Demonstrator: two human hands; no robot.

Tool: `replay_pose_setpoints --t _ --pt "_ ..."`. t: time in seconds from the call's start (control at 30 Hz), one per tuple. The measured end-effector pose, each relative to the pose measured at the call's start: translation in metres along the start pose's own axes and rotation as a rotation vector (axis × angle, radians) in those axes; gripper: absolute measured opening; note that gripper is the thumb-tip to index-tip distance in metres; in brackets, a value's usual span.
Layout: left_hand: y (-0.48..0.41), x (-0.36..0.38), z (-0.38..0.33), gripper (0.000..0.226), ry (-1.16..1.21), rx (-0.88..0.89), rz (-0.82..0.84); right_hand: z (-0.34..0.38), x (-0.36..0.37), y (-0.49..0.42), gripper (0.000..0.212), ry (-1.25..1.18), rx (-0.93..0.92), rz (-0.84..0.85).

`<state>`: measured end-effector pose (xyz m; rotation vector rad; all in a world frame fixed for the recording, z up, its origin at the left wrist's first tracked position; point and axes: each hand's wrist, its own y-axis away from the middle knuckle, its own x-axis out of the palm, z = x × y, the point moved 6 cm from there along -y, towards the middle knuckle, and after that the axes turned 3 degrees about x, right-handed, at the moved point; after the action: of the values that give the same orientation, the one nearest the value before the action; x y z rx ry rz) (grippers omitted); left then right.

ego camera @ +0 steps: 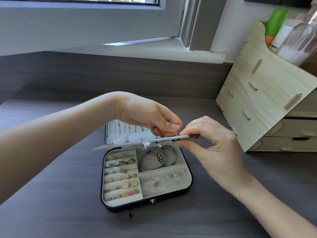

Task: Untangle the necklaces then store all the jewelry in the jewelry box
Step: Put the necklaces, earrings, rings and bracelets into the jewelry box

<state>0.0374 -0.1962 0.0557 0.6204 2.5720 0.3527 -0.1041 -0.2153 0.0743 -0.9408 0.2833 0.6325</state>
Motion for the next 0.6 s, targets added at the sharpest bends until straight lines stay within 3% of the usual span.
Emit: replay_pose_setpoints --t 0.5,0.6 --pt "0.005 0.002 -0.010 0.053 0.028 0.029 -0.018 0.001 -0.001 0.000 0.016 -0.002 0.026 0.005" --pt "0.008 0.007 -0.015 0.035 -0.011 0.061 0.050 0.001 0.000 0.000 0.012 -0.003 0.035 -0.001"
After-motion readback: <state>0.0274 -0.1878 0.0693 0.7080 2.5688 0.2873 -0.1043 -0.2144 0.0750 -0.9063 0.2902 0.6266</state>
